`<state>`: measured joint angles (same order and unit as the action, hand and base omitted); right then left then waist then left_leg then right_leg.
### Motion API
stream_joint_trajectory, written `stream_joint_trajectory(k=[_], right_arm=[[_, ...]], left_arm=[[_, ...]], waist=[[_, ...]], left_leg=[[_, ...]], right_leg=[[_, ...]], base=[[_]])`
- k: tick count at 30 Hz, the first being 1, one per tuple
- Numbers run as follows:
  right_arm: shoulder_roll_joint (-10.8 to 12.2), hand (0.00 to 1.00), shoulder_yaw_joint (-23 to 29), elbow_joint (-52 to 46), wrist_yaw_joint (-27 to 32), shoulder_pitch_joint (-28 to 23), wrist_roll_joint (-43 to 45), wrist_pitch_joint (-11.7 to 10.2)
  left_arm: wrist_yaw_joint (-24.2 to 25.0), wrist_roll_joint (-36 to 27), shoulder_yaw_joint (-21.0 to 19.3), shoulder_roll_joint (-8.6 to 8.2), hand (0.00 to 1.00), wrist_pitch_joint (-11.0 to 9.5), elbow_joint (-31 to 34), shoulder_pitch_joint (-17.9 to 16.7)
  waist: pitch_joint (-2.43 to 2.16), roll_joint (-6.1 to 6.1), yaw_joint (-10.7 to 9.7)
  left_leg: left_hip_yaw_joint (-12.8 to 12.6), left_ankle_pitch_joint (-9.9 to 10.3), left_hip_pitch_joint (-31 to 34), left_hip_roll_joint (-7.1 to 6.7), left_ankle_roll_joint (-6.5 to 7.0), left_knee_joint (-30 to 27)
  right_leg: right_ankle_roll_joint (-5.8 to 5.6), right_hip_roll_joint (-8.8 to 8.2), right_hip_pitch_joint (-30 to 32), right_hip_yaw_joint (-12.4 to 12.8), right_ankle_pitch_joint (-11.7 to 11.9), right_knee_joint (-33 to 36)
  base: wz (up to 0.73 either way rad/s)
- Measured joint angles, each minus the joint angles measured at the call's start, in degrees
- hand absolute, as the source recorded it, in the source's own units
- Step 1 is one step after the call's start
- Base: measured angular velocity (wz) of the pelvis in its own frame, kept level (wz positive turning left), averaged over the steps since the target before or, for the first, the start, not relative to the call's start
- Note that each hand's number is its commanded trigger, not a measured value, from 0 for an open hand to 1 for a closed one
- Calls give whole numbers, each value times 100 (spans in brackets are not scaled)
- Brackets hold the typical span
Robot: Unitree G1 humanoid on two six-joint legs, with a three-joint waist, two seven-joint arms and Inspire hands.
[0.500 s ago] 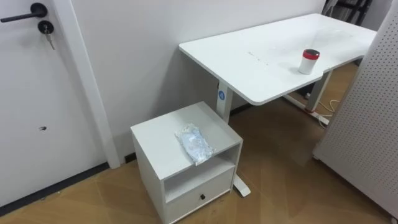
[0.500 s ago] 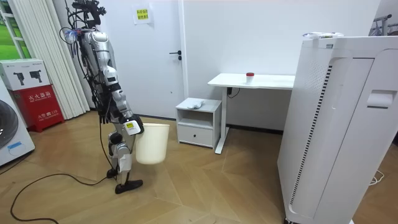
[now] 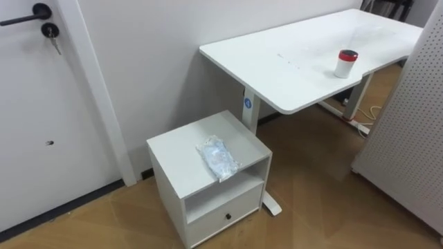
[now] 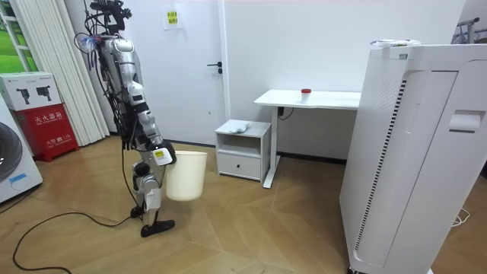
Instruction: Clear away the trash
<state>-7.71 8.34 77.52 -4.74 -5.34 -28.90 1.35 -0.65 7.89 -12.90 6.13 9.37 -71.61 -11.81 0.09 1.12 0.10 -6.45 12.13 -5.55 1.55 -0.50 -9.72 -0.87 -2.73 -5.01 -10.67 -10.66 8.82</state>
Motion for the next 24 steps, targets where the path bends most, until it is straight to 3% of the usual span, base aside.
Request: stream_joint_trajectory(k=[11, 13, 15, 16, 19, 21, 22, 23, 24], right_arm=[[1, 100, -6, 0, -22, -16, -2, 3], [0, 100, -14, -1, -28, -29, -3, 18], [0, 100, -21, -55, -39, -21, 2, 83], [7, 100, -20, -113, -52, -23, 2, 136], [27, 100, -34, -155, -124, -16, -3, 212], [2, 100, -35, -149, -125, -23, -3, 238], [-35, 100, -40, -143, -125, -24, -22, 239], [-69, 100, -46, -130, -121, -32, -80, 248], [-94, 100, -45, -130, -109, -58, -136, 249]], left_arm=[[-40, -23, -39, -3, 0, -7, -14, -53], [-39, -20, -51, 16, 0, -3, -18, -54], [-38, -21, -63, 57, 0, 1, 23, -63], [-23, -17, -153, 96, 0, 3, 29, -62], [10, -46, -203, 263, 0, 8, 40, -56], [7, -31, -205, 289, 0, 18, 86, -84], [7, -29, -205, 281, 0, 20, 100, -129], [7, -26, -204, 277, 0, 39, 98, -169], [7, -34, -203, 259, 0, 36, 101, -200]], waist=[[-22, 88, 14], [-2, 103, 28], [36, 96, 55], [44, 89, 62], [32, 155, 115], [13, 170, 192], [28, 134, 185], [45, 159, 168], [38, 189, 175]], left_leg=[[-78, 0, -22, 13, 0, -20], [-108, 24, -16, 66, -22, -137], [-148, 227, 45, 190, -77, -447], [-155, 437, 120, 294, -123, -706], [-173, 723, 359, 540, -278, -1499], [-126, 721, 687, 710, -283, -2299], [43, 656, 966, 810, -182, -2888], [247, 545, 1204, 803, -79, -3352], [321, 564, 1306, 719, -73, -3391]], right_leg=[[1, 0, -20, -4, -1, 12], [20, 0, -41, -8, -13, 50], [71, 77, -6, 34, -107, 213], [121, 176, 64, 80, -240, 405], [322, 354, 242, 205, -582, 920], [432, 435, 275, 327, -637, 1020], [470, 537, 226, 372, -616, 1040], [544, 574, 106, 421, -648, 1055], [578, 568, 88, 462, -680, 1080]], base=[[-1], [-5], [-16], [-18], [-20], [-32], [-20], [-14], [13]])
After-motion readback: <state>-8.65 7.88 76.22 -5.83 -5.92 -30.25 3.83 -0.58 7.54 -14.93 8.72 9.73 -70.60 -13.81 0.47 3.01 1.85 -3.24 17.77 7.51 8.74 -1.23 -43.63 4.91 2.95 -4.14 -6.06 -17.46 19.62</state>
